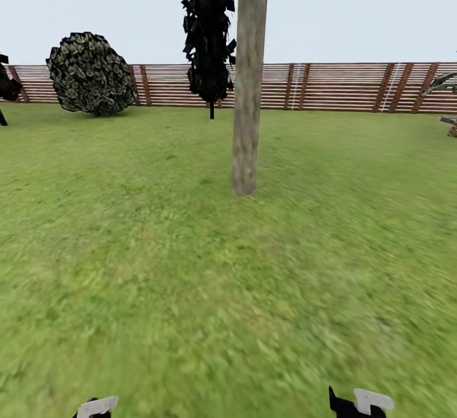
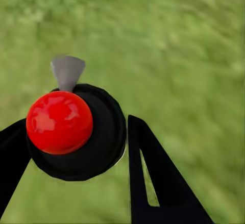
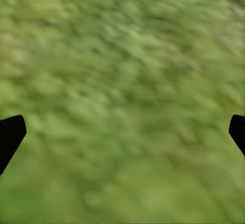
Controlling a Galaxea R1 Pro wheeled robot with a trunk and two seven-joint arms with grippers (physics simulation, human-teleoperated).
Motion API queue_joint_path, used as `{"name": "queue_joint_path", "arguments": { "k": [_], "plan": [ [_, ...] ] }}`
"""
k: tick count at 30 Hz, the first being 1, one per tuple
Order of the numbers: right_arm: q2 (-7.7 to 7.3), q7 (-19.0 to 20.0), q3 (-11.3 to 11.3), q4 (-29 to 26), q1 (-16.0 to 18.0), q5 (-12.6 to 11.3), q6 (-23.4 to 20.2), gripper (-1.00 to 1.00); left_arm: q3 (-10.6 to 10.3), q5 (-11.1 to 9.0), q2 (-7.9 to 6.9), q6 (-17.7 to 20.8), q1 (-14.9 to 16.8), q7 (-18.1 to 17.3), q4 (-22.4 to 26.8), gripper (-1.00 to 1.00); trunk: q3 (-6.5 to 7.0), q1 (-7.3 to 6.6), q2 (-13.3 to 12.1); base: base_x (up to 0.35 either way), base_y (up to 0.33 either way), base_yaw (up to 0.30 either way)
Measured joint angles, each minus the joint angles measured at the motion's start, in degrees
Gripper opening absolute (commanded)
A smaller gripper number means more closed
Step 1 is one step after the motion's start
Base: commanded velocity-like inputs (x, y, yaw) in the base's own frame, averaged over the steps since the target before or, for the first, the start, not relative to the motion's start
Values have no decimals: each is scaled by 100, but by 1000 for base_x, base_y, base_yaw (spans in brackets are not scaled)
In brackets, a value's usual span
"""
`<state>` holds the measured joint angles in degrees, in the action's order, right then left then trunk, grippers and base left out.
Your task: In the garden, pick up the pesticide atomizer on the floor and spray pesticide onto both trees until each tree trunk is fully covered.
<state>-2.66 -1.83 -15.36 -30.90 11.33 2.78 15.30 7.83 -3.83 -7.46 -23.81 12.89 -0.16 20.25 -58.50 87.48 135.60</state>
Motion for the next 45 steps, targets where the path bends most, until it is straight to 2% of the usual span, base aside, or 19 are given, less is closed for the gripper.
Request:
{"name": "queue_joint_path", "arguments": {
  "k": [17,45],
  "plan": [
    [1,5,5,0,1,0,0,100,0,0,0,0,0,0,0,-100,-146,0,0,335,0,-26],
    [1,5,5,0,1,0,0,100,0,0,0,0,0,0,1,-100,-151,0,0,335,0,-1]
  ]
}}
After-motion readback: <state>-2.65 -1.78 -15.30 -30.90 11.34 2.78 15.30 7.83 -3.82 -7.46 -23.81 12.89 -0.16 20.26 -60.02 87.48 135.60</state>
